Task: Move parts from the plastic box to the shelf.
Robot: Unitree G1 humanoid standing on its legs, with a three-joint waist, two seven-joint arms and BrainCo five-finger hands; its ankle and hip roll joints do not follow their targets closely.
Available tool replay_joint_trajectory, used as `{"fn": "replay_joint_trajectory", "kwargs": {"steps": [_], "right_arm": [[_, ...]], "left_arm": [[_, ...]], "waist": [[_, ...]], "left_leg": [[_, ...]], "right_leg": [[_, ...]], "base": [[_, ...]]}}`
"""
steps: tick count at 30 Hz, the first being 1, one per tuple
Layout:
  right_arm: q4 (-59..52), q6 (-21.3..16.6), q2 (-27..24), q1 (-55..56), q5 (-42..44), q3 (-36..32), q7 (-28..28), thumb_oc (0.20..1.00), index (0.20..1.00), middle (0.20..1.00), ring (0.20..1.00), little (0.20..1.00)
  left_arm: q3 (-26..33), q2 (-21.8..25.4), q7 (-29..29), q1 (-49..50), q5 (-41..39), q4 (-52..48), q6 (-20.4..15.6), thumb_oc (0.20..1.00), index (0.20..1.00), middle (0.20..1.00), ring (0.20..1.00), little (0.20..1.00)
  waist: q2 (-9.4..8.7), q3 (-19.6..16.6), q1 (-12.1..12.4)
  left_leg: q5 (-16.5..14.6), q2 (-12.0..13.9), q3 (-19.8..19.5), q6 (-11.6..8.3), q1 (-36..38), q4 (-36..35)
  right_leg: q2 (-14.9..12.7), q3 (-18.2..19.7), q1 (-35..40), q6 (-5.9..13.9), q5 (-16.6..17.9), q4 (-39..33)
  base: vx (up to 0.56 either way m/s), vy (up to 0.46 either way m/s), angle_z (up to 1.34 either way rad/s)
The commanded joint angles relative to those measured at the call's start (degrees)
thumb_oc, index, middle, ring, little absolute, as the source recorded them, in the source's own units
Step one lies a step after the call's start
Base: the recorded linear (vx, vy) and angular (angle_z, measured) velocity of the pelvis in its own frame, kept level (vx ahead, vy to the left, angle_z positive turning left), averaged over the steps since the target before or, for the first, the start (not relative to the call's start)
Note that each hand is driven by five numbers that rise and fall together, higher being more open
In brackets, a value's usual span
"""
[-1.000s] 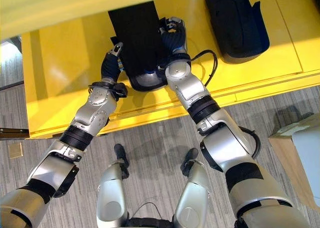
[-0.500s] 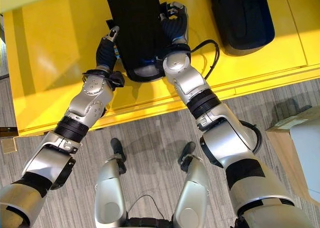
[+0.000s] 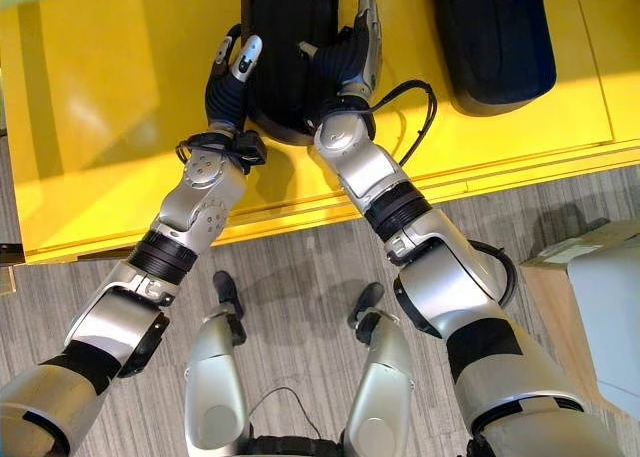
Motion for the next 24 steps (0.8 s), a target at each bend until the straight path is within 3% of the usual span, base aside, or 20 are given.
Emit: {"fn": "replay_joint_trajectory", "kwargs": {"steps": [1,9,18,24], "right_arm": [[-2.3,-1.3,1.5,-6.1,-4.1,-0.7,-3.5,1.000,1.000,1.000,1.000,1.000],[-1.8,-1.6,0.5,-6.0,-7.2,-0.7,-2.4,1.000,1.000,1.000,1.000,1.000],[-4.2,-1.2,-0.8,-2.9,-13.8,-0.5,-1.2,1.000,1.000,1.000,1.000,1.000],[-4.4,-0.4,-1.3,-0.8,-11.7,-0.9,0.5,1.000,1.000,1.000,1.000,1.000]], "left_arm": [[-2.4,-0.5,1.8,-5.2,2.9,-5.2,-3.5,1.000,1.000,1.000,1.000,1.000],[-2.0,1.7,6.9,-4.2,9.6,-5.1,-0.2,1.000,1.000,1.000,1.000,1.000],[-0.4,4.8,7.7,4.1,11.3,-11.4,-2.4,1.000,1.000,1.000,1.000,1.000],[-0.4,4.2,5.0,8.9,8.2,-15.5,-3.4,1.000,1.000,1.000,1.000,1.000]], "waist": [[-0.58,-1.2,1.2],[-0.67,-1.2,1.9],[0.15,-1.2,3.4],[0.42,-1.2,4.0]], "left_leg": [[-2.0,-1.4,4.5,1.20,-0.8,0.8],[-2.2,-1.8,4.2,1.27,-0.2,0.5],[-2.5,-2.6,3.3,1.49,0.3,0.2],[-2.5,-2.8,3.0,1.56,0.6,0.0]], "right_leg": [[3.5,-1.4,2.2,2.26,-3.4,0.5],[3.6,-2.0,3.4,2.59,-3.6,0.0],[3.0,-2.9,4.1,2.61,-4.4,0.6],[2.5,-3.5,4.6,2.75,-4.7,0.9]], "base": [[-0.04,-0.016,0.00],[-0.04,-0.032,0.01],[-0.01,-0.007,0.01],[-0.02,-0.009,0.04]]}}
